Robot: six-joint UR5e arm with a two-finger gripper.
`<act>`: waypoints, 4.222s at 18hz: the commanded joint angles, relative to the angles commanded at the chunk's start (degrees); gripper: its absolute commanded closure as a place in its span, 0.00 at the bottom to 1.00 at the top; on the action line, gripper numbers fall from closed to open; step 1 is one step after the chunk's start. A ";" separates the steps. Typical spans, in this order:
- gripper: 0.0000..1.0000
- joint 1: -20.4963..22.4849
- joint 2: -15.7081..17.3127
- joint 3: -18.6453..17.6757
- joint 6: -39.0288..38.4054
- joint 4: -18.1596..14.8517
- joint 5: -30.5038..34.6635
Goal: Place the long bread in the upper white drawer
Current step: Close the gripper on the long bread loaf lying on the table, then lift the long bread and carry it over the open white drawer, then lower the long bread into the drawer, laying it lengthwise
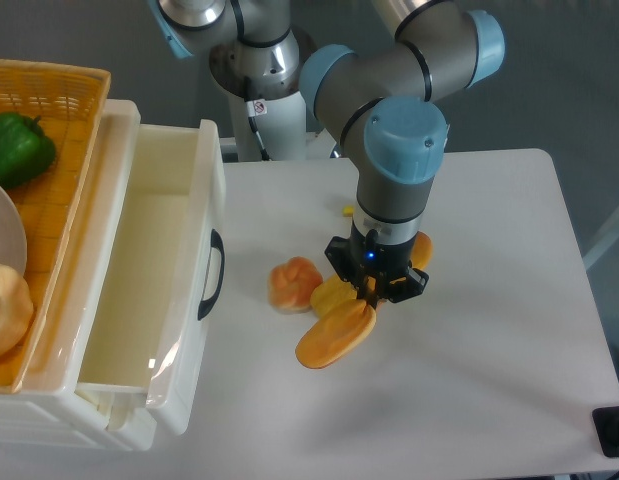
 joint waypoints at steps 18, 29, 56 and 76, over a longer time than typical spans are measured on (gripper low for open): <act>1.00 -0.70 7.82 2.63 -15.88 -10.64 0.70; 1.00 -8.61 12.48 2.55 -34.54 -10.64 1.14; 1.00 -16.96 15.74 3.78 -52.73 -10.38 -4.39; 0.57 -19.51 14.06 2.02 -51.94 -8.89 -6.24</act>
